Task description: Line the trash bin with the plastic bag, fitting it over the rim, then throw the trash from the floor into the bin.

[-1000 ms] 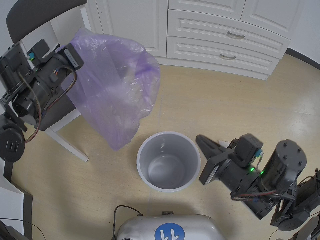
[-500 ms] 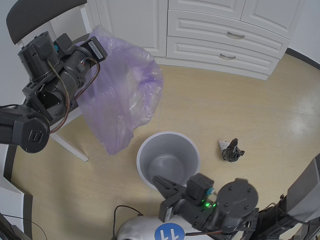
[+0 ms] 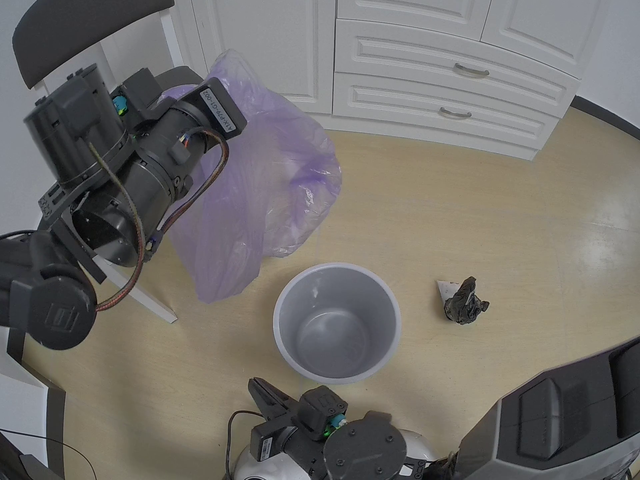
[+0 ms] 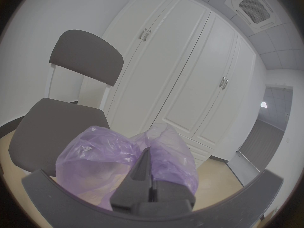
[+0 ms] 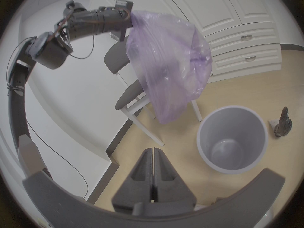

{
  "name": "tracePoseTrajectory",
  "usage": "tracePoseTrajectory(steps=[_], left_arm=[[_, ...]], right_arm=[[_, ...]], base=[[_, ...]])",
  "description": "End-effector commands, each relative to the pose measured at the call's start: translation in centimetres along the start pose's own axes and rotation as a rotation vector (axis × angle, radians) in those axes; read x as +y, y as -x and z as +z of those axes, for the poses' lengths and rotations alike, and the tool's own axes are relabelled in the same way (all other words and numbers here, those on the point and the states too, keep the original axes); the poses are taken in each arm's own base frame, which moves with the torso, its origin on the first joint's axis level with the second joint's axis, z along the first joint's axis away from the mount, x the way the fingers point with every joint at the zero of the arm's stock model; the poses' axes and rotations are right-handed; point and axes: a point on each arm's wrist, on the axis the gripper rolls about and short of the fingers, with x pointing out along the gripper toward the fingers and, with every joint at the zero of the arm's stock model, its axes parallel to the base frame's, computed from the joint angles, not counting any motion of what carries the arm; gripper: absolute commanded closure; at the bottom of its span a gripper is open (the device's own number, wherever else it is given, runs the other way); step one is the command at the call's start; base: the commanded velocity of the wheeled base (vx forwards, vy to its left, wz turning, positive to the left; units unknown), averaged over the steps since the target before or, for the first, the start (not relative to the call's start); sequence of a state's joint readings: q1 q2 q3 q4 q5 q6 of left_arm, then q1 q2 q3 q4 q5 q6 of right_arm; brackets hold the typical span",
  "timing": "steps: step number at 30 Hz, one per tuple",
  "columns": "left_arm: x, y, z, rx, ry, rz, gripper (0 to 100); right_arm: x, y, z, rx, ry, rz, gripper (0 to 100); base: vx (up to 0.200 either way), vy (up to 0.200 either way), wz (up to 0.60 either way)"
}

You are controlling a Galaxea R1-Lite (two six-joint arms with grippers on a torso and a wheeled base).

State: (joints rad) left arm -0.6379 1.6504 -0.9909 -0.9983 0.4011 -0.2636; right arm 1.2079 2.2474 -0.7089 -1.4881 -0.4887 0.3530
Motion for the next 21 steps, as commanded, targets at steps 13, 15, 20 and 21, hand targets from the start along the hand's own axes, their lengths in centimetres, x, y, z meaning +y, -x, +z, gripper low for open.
tracePoseTrajectory(steps=[13,15,20,21], left_arm=[[-2.3,2.8,2.2,-0.030,0.055,-0.064,100],[-2.4,2.9,2.3,-0.032,0.057,-0.066,100],[-3.0,3.3,2.3,-0.030,0.070,-0.076,100],[-3.3,3.5,2.3,-0.029,0.073,-0.067,100]], right_arm=[[0.8,-0.3,-1.5,0.004,0.005,-0.011,100],[0.7,-0.2,-1.6,0.005,0.016,-0.013,100],[0.7,-0.9,-1.6,-0.018,-0.008,-0.018,0],[0.6,-1.4,-2.1,-0.027,-0.010,-0.027,0]], base=[[0.000,0.000,0.00],[0.000,0.000,0.00],[0.000,0.000,0.00],[0.000,0.000,0.00]])
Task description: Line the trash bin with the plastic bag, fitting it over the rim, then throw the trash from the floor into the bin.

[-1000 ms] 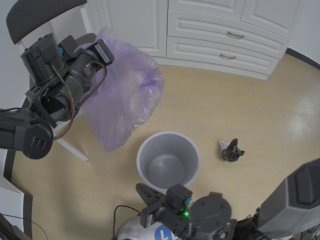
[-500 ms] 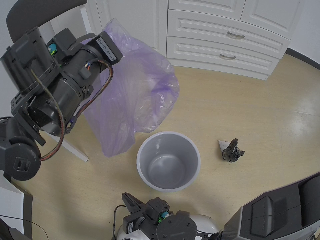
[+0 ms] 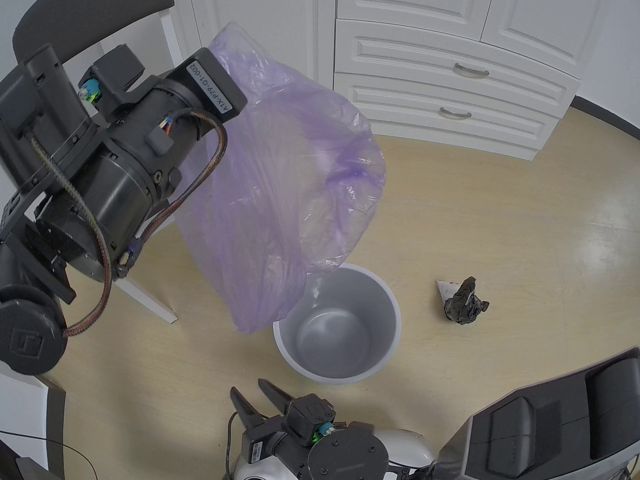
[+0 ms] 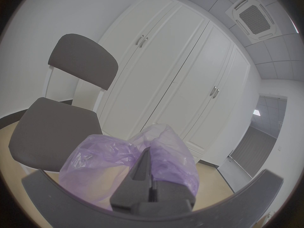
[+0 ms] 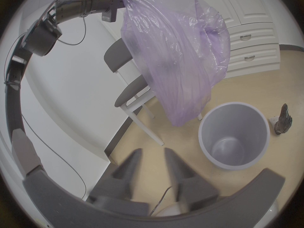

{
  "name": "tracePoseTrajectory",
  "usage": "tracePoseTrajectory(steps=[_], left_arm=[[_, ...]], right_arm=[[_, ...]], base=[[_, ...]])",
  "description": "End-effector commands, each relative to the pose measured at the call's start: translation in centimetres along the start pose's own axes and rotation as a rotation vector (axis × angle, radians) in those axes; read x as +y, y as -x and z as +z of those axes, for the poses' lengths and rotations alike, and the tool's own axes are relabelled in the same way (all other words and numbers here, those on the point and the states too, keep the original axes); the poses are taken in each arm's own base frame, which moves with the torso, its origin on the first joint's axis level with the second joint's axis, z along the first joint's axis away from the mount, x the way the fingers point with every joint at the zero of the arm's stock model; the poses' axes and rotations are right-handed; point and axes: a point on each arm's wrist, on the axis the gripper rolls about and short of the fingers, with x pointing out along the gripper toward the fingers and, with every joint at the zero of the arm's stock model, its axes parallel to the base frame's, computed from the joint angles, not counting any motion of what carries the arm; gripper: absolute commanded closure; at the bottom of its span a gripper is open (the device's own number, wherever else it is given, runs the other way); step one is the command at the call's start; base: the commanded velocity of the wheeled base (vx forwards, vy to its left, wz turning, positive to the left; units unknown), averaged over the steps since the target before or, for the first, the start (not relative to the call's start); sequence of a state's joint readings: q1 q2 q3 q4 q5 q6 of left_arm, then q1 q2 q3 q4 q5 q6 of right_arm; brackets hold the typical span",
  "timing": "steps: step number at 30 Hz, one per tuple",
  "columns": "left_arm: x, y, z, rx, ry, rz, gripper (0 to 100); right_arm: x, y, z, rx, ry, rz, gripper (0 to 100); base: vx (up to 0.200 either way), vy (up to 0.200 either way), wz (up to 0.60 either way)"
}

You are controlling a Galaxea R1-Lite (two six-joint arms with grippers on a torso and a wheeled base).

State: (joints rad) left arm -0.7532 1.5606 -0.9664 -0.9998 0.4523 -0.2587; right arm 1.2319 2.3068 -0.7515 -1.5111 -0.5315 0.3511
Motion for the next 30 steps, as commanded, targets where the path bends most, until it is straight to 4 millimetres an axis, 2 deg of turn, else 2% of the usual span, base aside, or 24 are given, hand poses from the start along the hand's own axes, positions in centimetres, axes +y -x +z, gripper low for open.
tracePoseTrajectory(steps=[1,5,12,22,30], left_arm=[[-0.9,0.6,0.1,-0.001,0.015,-0.003,100],[-1.7,1.0,-0.1,0.009,0.028,-0.021,100],[-3.3,1.6,-0.1,0.005,0.056,-0.010,100],[-4.1,1.7,-0.2,0.008,0.067,-0.011,100],[-4.4,0.9,-0.7,-0.003,0.067,0.027,100]], right_arm=[[-0.3,-1.2,-1.0,-0.023,-0.008,-0.025,0],[-0.3,-2.5,-1.9,-0.069,-0.023,-0.067,0],[0.1,-4.7,-1.9,-0.151,-0.063,-0.133,0],[0.7,-5.5,-0.9,-0.207,-0.099,-0.149,0],[1.9,-6.5,-0.3,-0.254,-0.113,-0.188,0]], base=[[0.000,0.000,0.00],[0.000,0.000,0.00],[0.000,0.000,0.00],[0.000,0.000,0.00],[0.000,0.000,0.00]])
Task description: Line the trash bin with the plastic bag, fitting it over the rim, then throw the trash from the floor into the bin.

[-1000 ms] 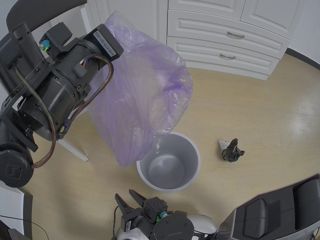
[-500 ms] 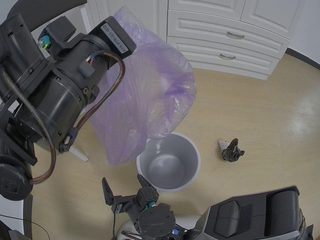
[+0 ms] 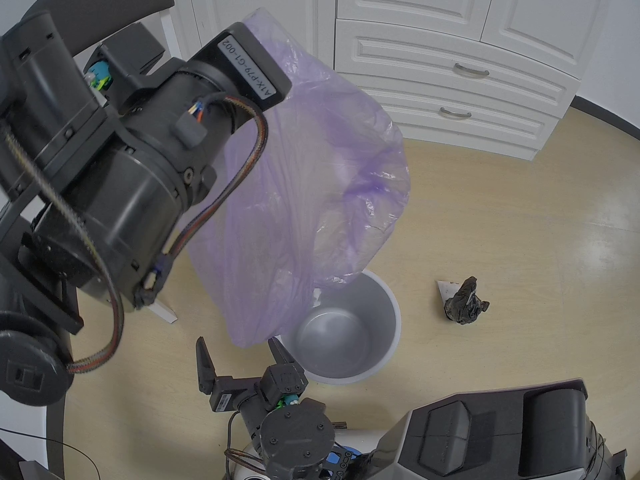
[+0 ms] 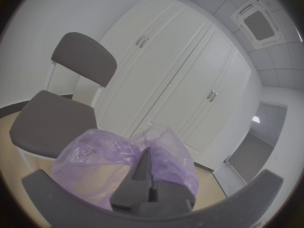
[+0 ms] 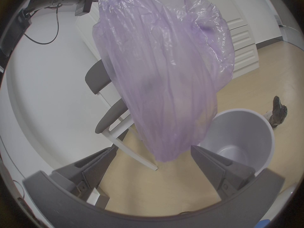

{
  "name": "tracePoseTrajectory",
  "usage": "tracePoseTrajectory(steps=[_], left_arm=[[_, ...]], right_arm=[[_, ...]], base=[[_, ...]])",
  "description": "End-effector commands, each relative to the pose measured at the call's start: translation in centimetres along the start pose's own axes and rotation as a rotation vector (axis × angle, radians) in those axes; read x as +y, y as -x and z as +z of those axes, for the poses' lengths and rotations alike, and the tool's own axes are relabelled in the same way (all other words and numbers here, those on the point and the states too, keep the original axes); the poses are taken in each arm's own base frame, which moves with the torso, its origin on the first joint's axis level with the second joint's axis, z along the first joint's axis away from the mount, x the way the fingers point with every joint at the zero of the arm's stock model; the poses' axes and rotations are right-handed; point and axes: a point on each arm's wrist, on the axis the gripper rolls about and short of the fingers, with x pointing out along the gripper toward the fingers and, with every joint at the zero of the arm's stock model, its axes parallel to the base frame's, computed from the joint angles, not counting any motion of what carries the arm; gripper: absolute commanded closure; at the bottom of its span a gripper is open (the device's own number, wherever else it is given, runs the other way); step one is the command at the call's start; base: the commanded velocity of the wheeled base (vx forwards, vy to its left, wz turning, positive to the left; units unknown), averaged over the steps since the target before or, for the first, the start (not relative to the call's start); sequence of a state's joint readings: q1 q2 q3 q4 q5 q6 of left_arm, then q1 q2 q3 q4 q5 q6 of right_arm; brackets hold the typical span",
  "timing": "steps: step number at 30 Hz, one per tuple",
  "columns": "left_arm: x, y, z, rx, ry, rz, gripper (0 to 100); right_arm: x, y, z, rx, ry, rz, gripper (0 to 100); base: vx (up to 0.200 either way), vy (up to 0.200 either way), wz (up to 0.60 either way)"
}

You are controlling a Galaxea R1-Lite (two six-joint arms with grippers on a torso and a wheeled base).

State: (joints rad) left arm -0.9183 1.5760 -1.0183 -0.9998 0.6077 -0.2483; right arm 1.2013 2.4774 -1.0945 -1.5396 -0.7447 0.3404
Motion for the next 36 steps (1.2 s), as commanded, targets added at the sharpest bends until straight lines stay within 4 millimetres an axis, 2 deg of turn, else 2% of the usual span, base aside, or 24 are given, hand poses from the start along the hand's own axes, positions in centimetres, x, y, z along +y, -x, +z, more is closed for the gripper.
tracePoseTrajectory(steps=[1,7,11,12,13,17,18,24,27,28,31,36], left_arm=[[-0.3,-0.6,-0.5,-0.005,0.000,0.023,100],[-0.3,-0.7,-0.8,-0.002,-0.004,0.032,100],[-0.3,-0.6,-0.5,-0.007,0.000,0.034,100],[-0.3,-0.6,-0.5,-0.007,0.000,0.034,100],[-0.3,-0.5,-0.3,-0.011,0.002,0.033,100],[-0.3,-0.4,-0.2,-0.013,0.004,0.033,100],[-0.3,-0.5,-0.1,-0.014,0.002,0.034,100],[0.0,-0.6,0.1,-0.023,-0.004,0.044,100],[0.8,-1.1,0.6,-0.044,-0.016,0.070,100],[0.8,-1.1,0.6,-0.044,-0.016,0.070,100],[2.0,-1.8,1.0,-0.069,-0.044,0.106,100],[2.6,-1.8,1.8,-0.089,-0.065,0.121,100]], right_arm=[[0.6,-0.5,-0.1,-0.019,-0.005,-0.016,0],[-0.2,-2.0,-0.7,-0.052,0.023,-0.098,0],[-1.8,-4.3,1.0,-0.131,0.078,-0.189,0],[-1.8,-4.3,1.0,-0.131,0.078,-0.189,0],[-2.5,-5.3,2.0,-0.181,0.091,-0.225,0],[-3.9,-6.6,3.3,-0.209,0.151,-0.272,0],[-4.6,-7.2,4.3,-0.228,0.157,-0.293,0],[-5.9,-7.6,7.1,-0.253,0.186,-0.334,0],[-7.1,-7.5,9.0,-0.258,0.228,-0.364,0],[-7.1,-7.5,9.0,-0.258,0.228,-0.364,0],[-8.5,-7.9,10.7,-0.282,0.238,-0.391,0],[-9.6,-8.1,12.3,-0.305,0.242,-0.417,0]], base=[[0.000,0.000,0.00],[0.000,0.000,0.00],[0.000,0.000,0.00],[0.000,0.000,0.00],[0.000,0.000,0.00],[0.000,0.000,0.00],[0.000,0.000,0.00],[0.000,0.000,0.00],[0.000,0.000,0.00],[0.000,0.000,0.00],[0.000,0.000,0.00],[0.000,0.000,0.00]])
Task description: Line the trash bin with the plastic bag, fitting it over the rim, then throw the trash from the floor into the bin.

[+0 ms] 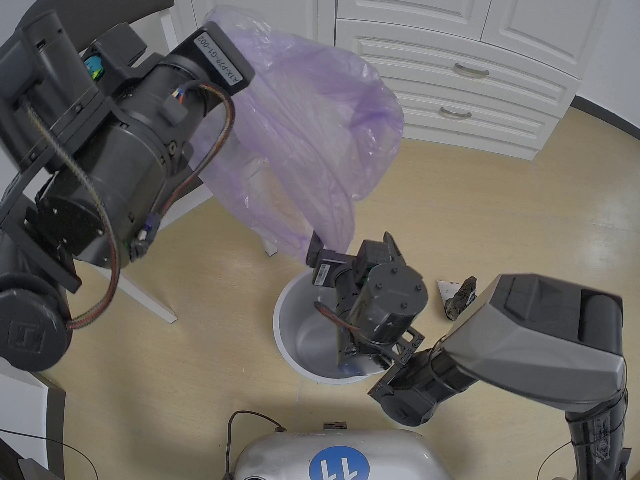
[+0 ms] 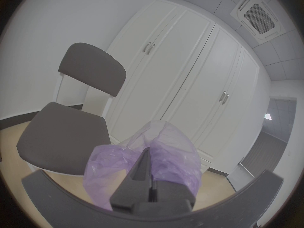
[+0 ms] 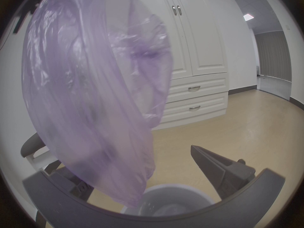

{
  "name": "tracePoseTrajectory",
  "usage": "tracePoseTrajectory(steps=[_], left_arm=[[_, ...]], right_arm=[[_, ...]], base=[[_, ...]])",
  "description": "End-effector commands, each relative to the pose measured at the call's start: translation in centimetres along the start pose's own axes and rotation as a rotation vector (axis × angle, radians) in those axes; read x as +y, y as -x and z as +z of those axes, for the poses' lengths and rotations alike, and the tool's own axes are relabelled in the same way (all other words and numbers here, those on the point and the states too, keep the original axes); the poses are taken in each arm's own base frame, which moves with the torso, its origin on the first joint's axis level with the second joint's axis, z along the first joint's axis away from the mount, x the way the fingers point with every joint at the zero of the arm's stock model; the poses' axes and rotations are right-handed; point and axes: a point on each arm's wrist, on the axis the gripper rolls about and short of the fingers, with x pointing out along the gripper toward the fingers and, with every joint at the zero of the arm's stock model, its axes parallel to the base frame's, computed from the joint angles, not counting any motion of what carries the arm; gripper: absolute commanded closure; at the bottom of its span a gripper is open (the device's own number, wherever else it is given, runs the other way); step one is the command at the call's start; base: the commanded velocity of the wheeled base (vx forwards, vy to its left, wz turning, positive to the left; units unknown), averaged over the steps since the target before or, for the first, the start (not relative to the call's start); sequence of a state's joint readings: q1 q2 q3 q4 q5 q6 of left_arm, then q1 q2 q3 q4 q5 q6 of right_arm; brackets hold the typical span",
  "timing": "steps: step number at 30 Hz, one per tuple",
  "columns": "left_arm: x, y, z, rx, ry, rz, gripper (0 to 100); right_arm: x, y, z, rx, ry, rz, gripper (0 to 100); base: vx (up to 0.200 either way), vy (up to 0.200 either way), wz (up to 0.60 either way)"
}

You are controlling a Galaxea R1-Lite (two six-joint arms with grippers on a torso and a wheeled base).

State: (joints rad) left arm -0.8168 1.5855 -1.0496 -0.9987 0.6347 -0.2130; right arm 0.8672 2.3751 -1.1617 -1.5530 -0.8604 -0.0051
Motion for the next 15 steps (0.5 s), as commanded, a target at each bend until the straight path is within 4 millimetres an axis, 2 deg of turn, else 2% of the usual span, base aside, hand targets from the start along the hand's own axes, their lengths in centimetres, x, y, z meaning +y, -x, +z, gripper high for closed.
tracePoseTrajectory(steps=[1,7,12,15], left_arm=[[1.1,-0.4,1.0,-0.032,-0.015,0.032,100],[3.3,-1.9,1.5,-0.060,-0.061,0.073,100],[4.0,-2.3,1.7,-0.065,-0.075,0.081,100],[4.7,-2.7,1.9,-0.077,-0.103,0.104,100]], right_arm=[[-1.3,-1.0,2.8,-0.050,-0.024,-0.031,0],[-2.8,-1.2,4.1,-0.051,0.006,-0.030,0],[-3.5,-1.8,4.3,-0.058,0.018,-0.044,0],[-4.4,-2.8,4.5,-0.073,0.023,-0.054,0]], base=[[0.000,0.000,0.00],[0.000,0.000,0.00],[0.000,0.000,0.00],[0.000,0.000,0.00]])
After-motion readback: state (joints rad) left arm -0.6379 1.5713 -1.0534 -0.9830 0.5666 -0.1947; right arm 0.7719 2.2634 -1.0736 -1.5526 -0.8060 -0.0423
